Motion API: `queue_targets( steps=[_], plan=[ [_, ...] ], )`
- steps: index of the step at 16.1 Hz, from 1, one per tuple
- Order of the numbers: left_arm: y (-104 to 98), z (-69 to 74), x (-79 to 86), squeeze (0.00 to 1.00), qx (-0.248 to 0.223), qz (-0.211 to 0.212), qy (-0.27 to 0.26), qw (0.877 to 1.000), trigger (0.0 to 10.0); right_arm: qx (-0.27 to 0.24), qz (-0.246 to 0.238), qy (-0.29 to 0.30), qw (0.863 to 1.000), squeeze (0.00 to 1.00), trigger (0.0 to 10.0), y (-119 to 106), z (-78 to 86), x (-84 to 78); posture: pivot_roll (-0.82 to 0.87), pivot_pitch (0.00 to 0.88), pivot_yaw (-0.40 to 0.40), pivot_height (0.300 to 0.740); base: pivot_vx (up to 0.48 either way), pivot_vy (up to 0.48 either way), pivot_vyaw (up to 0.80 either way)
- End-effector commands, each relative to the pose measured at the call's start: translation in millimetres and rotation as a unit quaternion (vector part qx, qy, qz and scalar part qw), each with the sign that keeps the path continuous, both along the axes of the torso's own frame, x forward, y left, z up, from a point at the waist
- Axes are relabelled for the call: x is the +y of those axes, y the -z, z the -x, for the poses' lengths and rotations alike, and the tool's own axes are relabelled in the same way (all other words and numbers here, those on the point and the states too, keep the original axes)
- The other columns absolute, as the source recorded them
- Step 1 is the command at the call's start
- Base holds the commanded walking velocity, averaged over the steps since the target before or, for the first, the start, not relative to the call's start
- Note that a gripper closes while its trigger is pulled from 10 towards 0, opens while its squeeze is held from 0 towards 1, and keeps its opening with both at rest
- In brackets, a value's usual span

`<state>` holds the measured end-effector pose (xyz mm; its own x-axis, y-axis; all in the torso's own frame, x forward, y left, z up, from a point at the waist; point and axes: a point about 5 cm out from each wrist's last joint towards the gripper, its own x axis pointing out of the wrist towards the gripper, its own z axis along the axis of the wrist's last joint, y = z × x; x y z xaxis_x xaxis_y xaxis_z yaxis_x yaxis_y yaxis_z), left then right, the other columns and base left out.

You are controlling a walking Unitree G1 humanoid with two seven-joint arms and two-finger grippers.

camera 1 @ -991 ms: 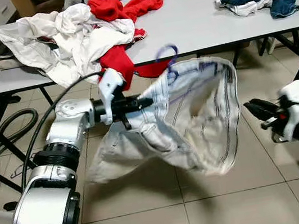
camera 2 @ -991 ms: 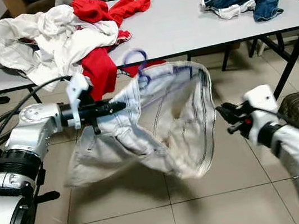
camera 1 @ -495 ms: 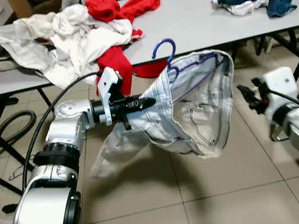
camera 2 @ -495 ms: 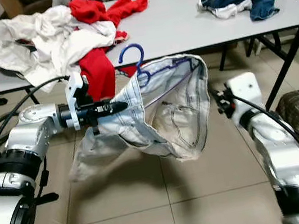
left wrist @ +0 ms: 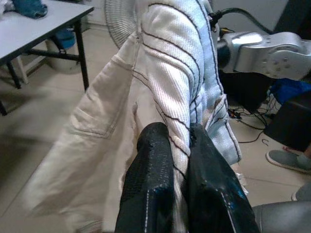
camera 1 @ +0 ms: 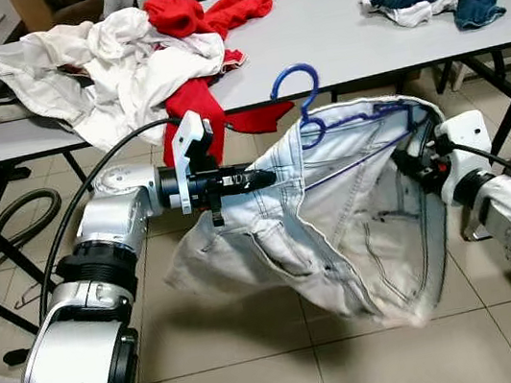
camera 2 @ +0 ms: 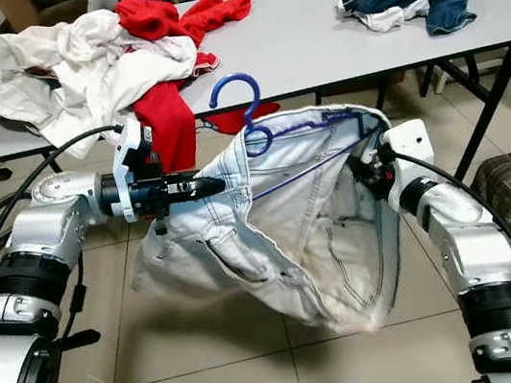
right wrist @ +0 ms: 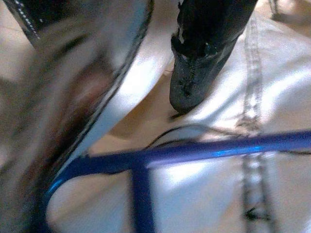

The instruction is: Hang hanger

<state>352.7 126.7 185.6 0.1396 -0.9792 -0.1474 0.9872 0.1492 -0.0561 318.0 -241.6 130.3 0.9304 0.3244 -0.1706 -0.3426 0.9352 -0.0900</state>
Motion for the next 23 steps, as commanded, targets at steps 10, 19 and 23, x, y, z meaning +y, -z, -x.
queue_targets(
  steps=[10,19,23],
  plan=[
    [-19.8,-1.4,-1.9,0.0,-0.042,0.011,0.007,0.999,0.0,0.01,0.0,-0.003,1.0,0.0,0.0,3.3,-5.7,-6.6,-0.03,0.0,0.068,0.74,0.0,0.0,0.0],
    [-19.7,-1.5,-2.0,0.0,-0.042,0.011,0.007,0.999,0.0,0.009,-0.002,-0.002,1.0,0.0,0.0,3.1,-6.0,-6.9,-0.03,0.0,0.068,0.74,0.0,0.0,0.0],
    [-19.7,-1.5,-2.0,0.0,-0.042,0.011,0.007,0.999,0.0,0.009,-0.002,-0.002,1.0,0.0,0.0,3.1,-6.0,-6.9,-0.03,0.0,0.068,0.74,0.0,0.0,0.0]
  ],
)
